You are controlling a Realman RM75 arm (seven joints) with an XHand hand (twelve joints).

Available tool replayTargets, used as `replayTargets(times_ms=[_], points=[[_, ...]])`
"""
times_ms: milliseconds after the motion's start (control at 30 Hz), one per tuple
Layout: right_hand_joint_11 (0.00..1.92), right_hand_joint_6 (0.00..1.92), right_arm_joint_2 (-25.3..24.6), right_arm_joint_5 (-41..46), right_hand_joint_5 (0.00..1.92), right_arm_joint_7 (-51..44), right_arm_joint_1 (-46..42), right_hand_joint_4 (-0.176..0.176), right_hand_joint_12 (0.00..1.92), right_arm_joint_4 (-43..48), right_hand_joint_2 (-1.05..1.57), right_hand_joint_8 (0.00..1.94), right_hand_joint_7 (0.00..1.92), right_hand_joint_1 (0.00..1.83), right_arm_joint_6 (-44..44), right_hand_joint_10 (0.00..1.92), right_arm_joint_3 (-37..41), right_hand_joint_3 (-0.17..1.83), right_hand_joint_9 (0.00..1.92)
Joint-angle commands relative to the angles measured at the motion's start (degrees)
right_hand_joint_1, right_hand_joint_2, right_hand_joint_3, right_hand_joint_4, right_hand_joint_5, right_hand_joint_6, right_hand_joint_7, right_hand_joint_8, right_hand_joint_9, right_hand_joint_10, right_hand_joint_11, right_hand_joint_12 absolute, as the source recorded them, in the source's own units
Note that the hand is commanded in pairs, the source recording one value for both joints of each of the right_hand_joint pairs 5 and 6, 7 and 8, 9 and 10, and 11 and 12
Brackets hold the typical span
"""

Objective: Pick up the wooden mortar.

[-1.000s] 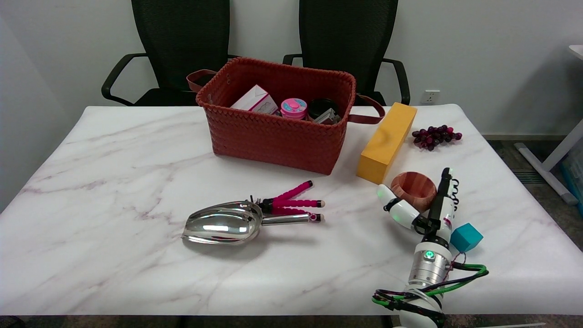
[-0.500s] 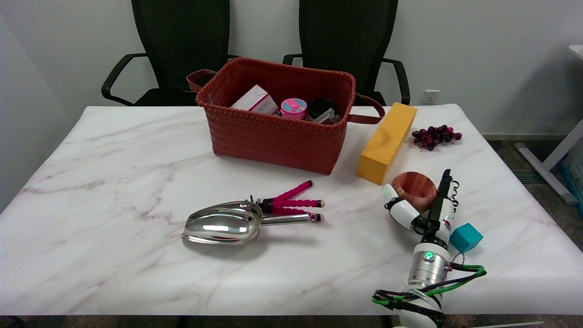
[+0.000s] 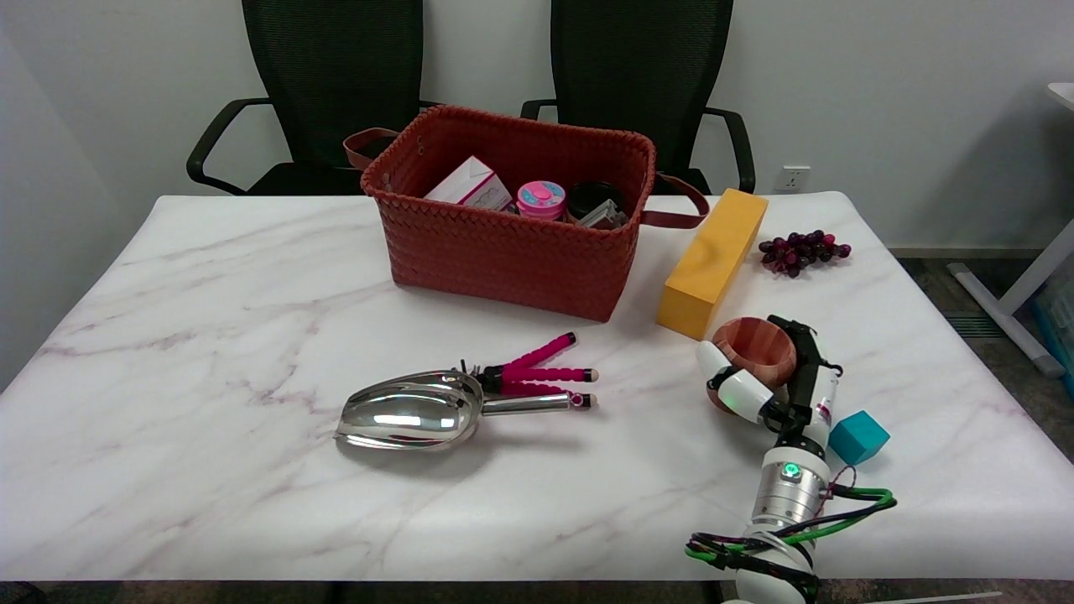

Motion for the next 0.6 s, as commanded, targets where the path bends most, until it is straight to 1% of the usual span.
replayTargets(times_ms=[33, 133, 267, 467, 600], points=[[0.42, 1.2, 0.1, -0.3, 1.2, 0.5, 0.3, 0.0, 0.42, 0.3, 0.79, 0.83, 0.83, 1.19, 0.8, 0.68, 0.2, 0.71, 0.68], [0.47, 1.24, 0.1, -0.7, 1.24, 1.0, 0.5, 0.0, 0.47, 0.4, 0.83, 0.86, 0.86, 1.19, 0.9, 0.72, 0.2, 0.74, 0.72], [0.49, 1.23, 0.3, -2.6, 1.23, 2.5, 1.2, 0.0, 0.49, 0.4, 0.87, 0.86, 0.86, 1.19, 0.9, 0.74, 0.4, 0.76, 0.74], [0.5, 1.16, 0.4, -8.0, 1.16, 2.7, 2.7, 0.0, 0.5, 2.1, 0.94, 0.86, 0.86, 1.19, 0.2, 0.74, 2.1, 0.75, 0.74], [0.52, 1.13, 1.1, -11.7, 1.13, 2.4, 5.6, 0.0, 0.52, 3.6, 0.95, 0.87, 0.87, 1.19, 0.0, 0.74, 2.1, 0.78, 0.74]])
